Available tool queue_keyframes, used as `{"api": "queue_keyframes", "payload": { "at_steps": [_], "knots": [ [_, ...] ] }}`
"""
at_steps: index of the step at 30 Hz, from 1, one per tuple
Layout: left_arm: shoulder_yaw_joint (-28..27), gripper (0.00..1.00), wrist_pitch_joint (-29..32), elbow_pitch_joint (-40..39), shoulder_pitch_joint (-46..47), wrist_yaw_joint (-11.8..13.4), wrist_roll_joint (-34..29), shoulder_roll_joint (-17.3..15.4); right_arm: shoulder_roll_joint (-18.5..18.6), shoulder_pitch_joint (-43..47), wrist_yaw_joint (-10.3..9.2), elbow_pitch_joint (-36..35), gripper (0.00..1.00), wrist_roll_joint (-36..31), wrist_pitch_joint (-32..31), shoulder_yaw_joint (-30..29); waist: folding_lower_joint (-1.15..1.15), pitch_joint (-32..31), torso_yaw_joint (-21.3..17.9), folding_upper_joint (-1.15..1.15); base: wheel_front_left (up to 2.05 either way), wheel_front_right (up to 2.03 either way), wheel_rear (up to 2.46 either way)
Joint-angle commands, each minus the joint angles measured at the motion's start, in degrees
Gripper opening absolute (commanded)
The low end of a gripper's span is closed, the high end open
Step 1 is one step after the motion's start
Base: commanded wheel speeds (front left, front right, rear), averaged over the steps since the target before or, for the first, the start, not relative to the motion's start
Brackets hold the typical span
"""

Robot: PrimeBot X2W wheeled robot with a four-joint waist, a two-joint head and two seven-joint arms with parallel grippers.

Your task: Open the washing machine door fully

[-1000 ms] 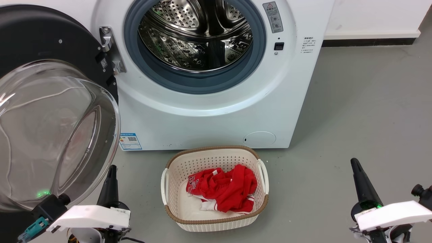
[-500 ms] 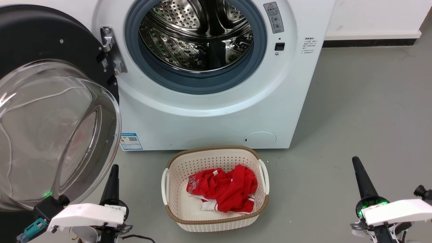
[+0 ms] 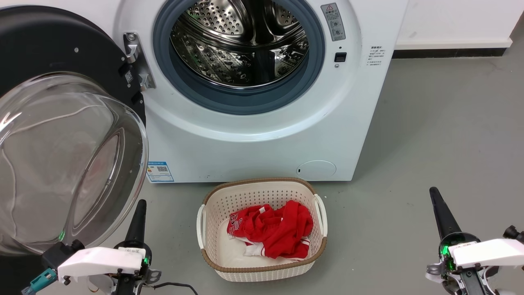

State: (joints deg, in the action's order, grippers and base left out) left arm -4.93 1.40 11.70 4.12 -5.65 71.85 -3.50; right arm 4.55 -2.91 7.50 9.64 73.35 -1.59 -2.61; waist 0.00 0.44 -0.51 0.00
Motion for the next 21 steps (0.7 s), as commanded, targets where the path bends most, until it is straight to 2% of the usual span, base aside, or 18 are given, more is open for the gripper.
{"api": "queue_keyframes", "payload": {
  "at_steps": [1,21],
  "knots": [
    [-0.3,0.00,0.5,0.0,1.4,-0.5,1.5,0.0,0.3,-1.2,-0.01,0.1,0.00,1.6,-0.3,-0.2,0.00,0.0,0.0,0.00,0.00,0.00,0.00],
    [-1.0,0.00,2.9,1.2,1.9,-1.2,11.2,0.3,0.1,-2.3,-0.01,2.3,0.00,11.4,-1.8,-1.0,0.00,-0.1,0.2,0.00,0.00,0.00,0.00]
  ]
}}
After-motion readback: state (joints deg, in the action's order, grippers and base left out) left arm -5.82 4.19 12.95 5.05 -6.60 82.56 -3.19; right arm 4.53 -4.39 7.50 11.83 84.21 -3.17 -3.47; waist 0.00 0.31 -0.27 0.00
